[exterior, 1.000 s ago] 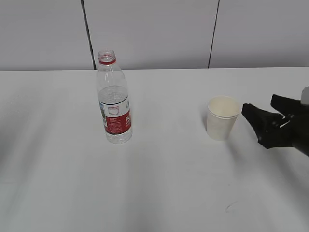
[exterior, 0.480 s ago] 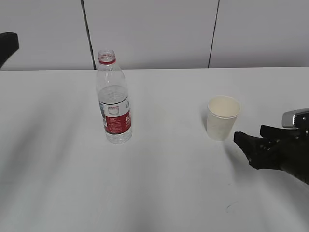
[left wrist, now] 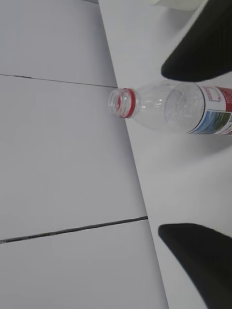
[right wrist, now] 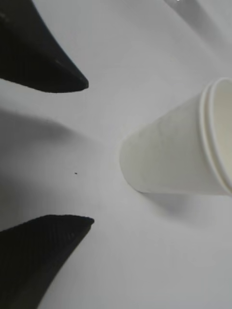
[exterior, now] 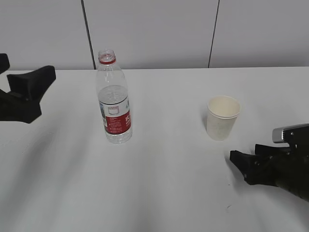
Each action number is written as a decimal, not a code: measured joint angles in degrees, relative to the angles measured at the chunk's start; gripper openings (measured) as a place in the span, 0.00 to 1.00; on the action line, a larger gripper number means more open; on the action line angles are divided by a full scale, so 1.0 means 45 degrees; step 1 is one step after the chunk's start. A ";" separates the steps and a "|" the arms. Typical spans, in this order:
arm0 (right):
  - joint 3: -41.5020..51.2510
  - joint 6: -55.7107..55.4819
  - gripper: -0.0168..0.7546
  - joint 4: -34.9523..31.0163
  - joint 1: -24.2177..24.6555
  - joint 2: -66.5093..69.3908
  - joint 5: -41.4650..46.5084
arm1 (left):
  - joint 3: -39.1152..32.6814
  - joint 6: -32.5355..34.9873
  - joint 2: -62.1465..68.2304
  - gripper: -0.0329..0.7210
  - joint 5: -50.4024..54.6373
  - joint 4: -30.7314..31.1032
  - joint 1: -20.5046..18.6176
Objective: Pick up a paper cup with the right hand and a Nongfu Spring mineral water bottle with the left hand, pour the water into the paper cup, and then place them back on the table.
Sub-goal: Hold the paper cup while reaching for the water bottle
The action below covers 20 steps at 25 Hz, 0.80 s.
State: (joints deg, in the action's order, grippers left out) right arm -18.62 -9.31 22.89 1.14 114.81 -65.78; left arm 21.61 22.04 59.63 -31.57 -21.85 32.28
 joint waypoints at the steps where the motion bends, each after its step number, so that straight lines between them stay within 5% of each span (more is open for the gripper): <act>1: 0.0000 0.0000 0.77 0.0063 0.0000 0.0197 0.0000 | -0.0027 -0.0237 0.0221 0.76 -0.0067 0.0288 0.0000; 20: -0.1519 -0.0413 0.85 0.0425 0.0000 0.0651 0.0000 | -0.0027 -0.1833 0.3260 0.75 -0.2507 0.2548 0.0000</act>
State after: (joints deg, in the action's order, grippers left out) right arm -25.46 -11.16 24.80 1.14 117.74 -65.78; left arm 21.49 13.79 74.30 -42.85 -10.38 32.28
